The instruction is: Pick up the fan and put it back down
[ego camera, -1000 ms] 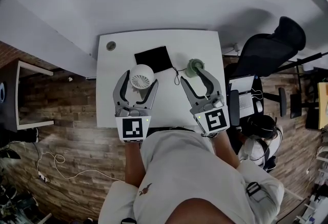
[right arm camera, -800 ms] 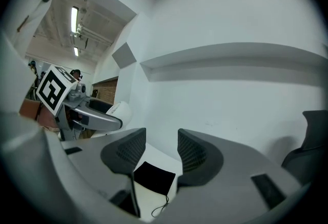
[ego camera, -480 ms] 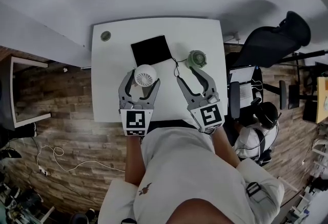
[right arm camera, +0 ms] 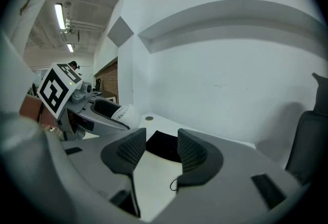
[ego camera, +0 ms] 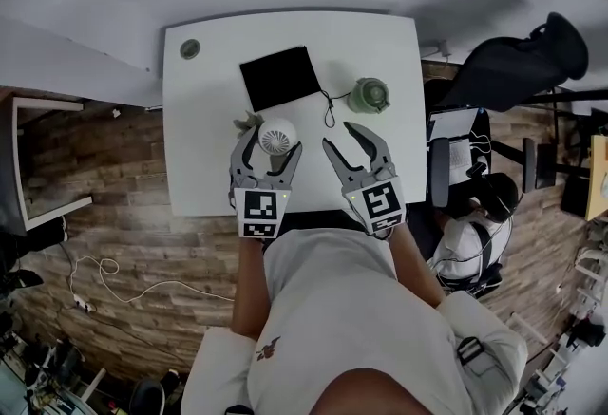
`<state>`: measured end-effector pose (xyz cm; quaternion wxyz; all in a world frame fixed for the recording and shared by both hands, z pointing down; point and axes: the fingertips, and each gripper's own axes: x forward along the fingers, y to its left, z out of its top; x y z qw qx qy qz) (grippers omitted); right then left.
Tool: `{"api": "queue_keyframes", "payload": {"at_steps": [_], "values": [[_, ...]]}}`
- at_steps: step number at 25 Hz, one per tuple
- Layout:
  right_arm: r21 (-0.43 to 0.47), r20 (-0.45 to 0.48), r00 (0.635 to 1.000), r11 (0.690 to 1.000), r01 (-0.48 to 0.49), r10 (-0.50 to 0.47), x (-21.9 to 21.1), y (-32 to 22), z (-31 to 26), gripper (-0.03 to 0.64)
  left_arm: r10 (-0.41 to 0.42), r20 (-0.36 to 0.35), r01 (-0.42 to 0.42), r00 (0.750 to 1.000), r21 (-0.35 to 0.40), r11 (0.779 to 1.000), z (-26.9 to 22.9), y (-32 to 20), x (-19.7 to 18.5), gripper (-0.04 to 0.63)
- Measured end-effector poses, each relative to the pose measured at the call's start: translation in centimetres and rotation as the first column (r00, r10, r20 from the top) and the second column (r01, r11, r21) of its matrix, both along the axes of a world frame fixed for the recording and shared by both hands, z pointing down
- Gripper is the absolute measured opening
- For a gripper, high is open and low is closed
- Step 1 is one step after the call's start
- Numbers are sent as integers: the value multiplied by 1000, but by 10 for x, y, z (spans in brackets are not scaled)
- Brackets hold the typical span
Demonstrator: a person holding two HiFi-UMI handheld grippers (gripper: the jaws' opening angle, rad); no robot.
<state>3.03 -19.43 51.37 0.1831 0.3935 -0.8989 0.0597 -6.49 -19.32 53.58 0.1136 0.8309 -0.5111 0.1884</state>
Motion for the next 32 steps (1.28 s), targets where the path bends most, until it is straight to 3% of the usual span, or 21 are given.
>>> {"api": "queue_keyframes", "payload": {"at_steps": [11,19,32], "values": [[-121,-47,999,993,5,-11,2,10,57,192,32,20,-28,999,-164,986,73,13,10,351],[-196,-80,996,981,10,-26,0,19,95,192,43,27,-33,999,-284,958,128,28,11,351],[-306,-130,989,952,23,-65,-9,40,151,192,69,33,-50,997,-400,915,180,42,11,351]]}}
